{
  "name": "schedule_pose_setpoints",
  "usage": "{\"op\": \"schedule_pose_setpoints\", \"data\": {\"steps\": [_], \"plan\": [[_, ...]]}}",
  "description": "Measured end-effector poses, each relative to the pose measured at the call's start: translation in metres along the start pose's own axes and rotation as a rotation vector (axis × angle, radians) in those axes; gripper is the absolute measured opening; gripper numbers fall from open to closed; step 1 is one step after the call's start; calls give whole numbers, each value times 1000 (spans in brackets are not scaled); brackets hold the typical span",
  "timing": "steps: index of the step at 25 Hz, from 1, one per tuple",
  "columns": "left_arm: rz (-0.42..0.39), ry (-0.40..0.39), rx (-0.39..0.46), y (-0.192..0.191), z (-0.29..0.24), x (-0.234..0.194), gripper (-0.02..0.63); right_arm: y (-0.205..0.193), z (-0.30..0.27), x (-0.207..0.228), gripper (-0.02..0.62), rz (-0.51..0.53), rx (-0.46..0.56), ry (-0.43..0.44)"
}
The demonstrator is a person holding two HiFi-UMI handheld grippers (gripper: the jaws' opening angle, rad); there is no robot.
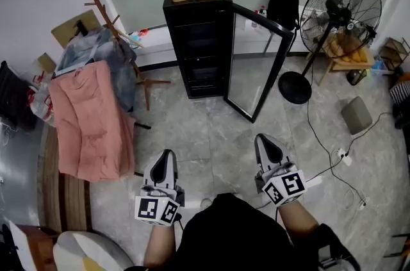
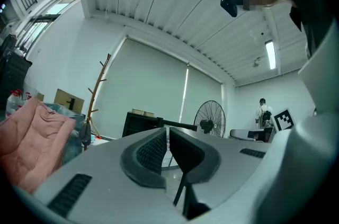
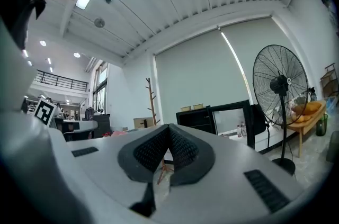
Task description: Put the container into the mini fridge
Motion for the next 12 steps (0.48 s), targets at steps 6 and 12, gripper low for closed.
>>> {"op": "schedule_pose_setpoints", "data": {"steps": [6, 12], "plan": [[15, -5, -13, 2, 2, -4, 33, -2, -3, -5, 31, 0, -12, 9], [39, -43, -16, 9, 3, -11, 34, 1, -7, -17, 32, 8, 46, 22]]}}
Point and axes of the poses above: the fingertips, and each gripper's own axes: z backward along the fingers, x to its right, y out of its top, the point moved 9 cm from there along z, backward along the fingers, and after that the axes turned 10 degrees about y, right-handed, at the moved point
